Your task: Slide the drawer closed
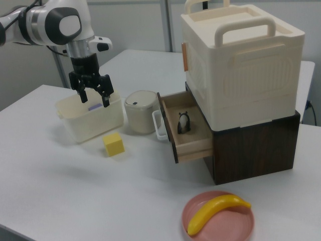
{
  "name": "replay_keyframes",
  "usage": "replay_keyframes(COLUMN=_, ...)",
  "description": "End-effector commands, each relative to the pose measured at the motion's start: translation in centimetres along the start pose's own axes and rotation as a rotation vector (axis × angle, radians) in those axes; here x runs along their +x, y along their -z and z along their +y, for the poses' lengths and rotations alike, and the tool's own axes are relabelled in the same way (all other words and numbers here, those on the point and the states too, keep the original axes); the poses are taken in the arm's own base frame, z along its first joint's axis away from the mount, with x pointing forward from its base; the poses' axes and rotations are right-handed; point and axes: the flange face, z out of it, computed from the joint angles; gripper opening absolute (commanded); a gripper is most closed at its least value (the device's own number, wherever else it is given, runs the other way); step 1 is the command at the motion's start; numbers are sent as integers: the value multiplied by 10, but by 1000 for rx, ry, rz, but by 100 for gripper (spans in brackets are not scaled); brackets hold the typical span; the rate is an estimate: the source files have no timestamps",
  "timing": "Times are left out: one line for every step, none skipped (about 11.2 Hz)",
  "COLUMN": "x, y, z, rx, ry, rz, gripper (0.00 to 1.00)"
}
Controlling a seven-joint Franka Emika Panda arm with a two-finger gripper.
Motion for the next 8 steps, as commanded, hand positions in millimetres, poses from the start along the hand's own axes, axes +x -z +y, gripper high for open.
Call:
replay_keyframes(x=-4, y=2, z=1, rx=0, ry=35, rz=19, gripper=97)
replay_keyframes(x=-4, y=2, z=1, rx=1, ry=62, rz=18, gripper=94)
replay_keyframes(x=-4, y=2, z=3, rx=7, ry=57, rz=18, gripper=87)
replay_keyframes(x=-4, y=2, z=3, rx=8, ry=60, rz=19, gripper=78)
replay_keyframes(x=-4, y=1, z=5, rx=8, ry=70, rz=17, gripper=64)
replay_keyframes(x=-4, y=1, z=5, rx=9, ry=104, rz=18, gripper=50)
replay_keyframes(x=-4, y=2, z=4, rx=12, ry=113, rz=18, gripper=35)
replay_keyframes(x=-4, y=1, z=3, rx=12, ry=114, rz=16, gripper=28)
